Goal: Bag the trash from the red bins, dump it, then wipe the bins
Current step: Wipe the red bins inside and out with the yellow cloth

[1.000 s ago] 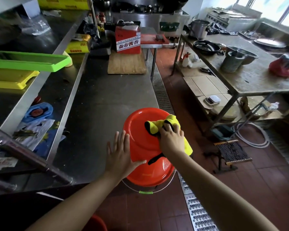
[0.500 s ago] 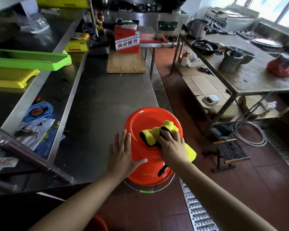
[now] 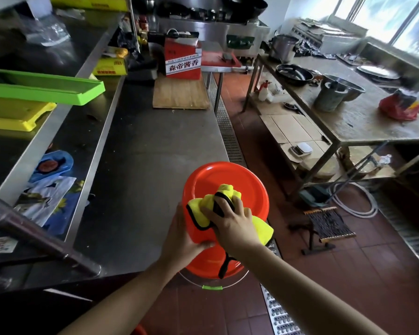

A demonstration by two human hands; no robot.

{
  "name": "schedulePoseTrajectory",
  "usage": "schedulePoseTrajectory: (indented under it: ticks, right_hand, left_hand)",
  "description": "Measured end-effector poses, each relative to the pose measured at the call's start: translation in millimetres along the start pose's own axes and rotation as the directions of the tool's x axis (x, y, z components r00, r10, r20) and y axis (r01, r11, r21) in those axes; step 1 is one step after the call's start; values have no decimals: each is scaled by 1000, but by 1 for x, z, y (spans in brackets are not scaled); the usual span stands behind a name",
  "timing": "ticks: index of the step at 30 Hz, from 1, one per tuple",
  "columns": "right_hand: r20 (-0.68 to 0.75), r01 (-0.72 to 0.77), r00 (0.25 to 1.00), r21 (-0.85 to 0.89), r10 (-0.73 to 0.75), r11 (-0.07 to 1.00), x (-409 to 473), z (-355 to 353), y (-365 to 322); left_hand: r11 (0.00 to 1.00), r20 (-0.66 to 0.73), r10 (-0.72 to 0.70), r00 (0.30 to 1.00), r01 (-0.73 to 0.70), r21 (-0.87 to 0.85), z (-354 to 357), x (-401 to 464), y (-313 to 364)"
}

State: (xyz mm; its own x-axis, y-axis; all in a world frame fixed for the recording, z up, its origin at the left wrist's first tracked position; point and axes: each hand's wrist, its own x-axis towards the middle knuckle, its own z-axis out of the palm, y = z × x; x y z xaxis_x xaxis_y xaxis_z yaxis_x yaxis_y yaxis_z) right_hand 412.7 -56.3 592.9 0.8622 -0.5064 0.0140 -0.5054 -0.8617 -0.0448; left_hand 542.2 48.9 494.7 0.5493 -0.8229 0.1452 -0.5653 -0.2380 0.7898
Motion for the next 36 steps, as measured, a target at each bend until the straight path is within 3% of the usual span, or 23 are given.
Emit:
schedulePoseTrajectory:
  ticks: [5, 8, 14, 17, 24, 27, 29, 32, 34, 36]
  right_hand:
    - [37, -60, 998, 42, 59, 997, 58, 0, -17]
    - [69, -67, 996, 42, 64, 997, 77, -5, -24]
    - [45, 99, 994, 25, -100, 995, 9, -5, -12]
    - [-4, 142, 990, 25, -142, 990, -29, -12, 18]
    - [-20, 6, 1000, 40, -5, 999, -50, -21, 74]
    - [-25, -52, 998, 41, 53, 998, -47, -19, 87]
    - [-25, -71, 997, 46, 72, 996, -45, -17, 91]
    - [-46, -70, 996, 38, 72, 997, -44, -16, 90]
    - [-83, -43, 995, 35, 46, 998, -46, -12, 87]
    - [-125, 15, 992, 13, -14, 1000, -48, -5, 81]
  left_hand:
    - [999, -15, -14, 1000, 14, -40, -6, 0, 7]
    - [997, 2, -65, 998, 65, 44, -8, -1, 11]
    - [975, -7, -36, 999, 37, 218, -7, -4, 10]
    - [977, -32, -73, 997, 78, 199, -8, -6, 12]
    - [990, -12, -111, 994, 112, 84, -13, -12, 18]
    - [984, -10, -105, 994, 106, 147, -13, -14, 16]
    - [956, -34, -27, 999, 36, 292, -15, -14, 16]
    - [865, 46, 195, 980, -193, 463, -16, -15, 24]
    - [837, 89, 255, 963, -266, 478, -13, -18, 28]
    - [867, 68, 240, 968, -245, 433, -11, -23, 29]
